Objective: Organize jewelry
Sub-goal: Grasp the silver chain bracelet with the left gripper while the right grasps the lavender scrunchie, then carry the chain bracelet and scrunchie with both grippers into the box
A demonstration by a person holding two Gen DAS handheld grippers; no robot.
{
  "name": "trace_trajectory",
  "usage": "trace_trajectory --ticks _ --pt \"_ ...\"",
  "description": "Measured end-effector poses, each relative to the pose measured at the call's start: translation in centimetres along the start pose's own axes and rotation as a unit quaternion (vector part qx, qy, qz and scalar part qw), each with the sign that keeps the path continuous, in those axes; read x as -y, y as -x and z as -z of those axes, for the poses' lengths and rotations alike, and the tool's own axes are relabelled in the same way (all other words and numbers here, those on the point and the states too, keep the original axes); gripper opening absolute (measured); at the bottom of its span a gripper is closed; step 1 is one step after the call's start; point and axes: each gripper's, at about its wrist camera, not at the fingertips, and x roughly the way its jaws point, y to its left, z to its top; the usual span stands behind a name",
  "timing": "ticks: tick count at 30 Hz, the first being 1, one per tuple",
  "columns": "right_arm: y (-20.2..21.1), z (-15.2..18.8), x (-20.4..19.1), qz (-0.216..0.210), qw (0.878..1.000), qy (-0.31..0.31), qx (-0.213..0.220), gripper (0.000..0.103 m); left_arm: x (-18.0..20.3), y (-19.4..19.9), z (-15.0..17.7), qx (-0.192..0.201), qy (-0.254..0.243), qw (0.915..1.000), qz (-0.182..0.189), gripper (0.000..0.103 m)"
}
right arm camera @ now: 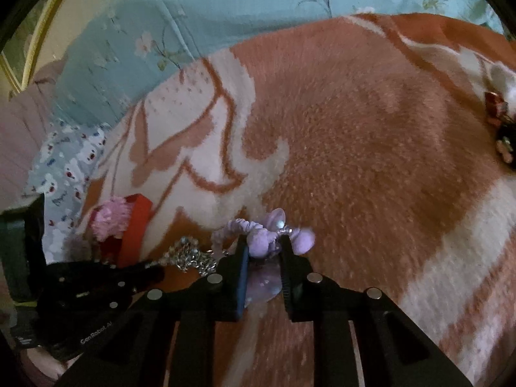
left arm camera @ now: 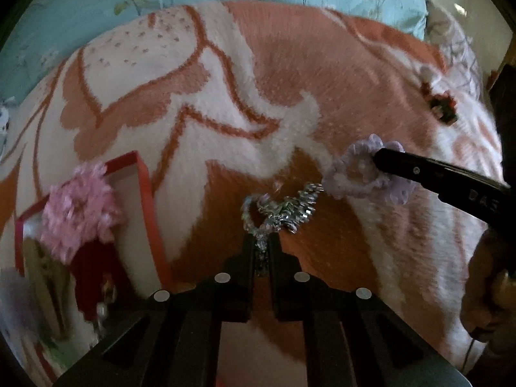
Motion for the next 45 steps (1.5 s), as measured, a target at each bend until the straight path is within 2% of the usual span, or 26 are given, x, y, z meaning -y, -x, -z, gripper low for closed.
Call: trace_trajectory --ticks 7,11,28,33,40,45 --pt "3.3 1.1 -0.2 -0.024 0.999 -0.012 0.02 0.017 0.8 6.1 3.0 0.04 0.023 0.9975 0.053 0.007" --pt "5.0 1.9 -0.9 -0.038 0.999 -0.01 0.028 0.017 1.1 8.6 5.1 0.045 0.018 0.9977 0.048 0.007" --pt "9.3 5.1 -3.8 -0.066 0.997 0.002 0.043 0.017 -1.3 17.8 12.5 0.094 0.086 0.9896 0.067 0.007" --pt "9.7 5.9 -4.7 -0.072 0.996 0.01 0.041 0.017 -1.2 18.5 13.8 0.092 0.084 0.9898 0.069 0.007" --pt "9.4 7.0 -4.9 -0.076 0.997 0.013 0.031 0.017 1.1 15.3 16.0 0.038 0.069 0.9946 0.068 0.007" --pt "9.9 7.1 -5.0 -0.079 0.996 0.013 0.035 0.017 1.3 15.0 16.6 0.028 0.075 0.9943 0.07 0.007"
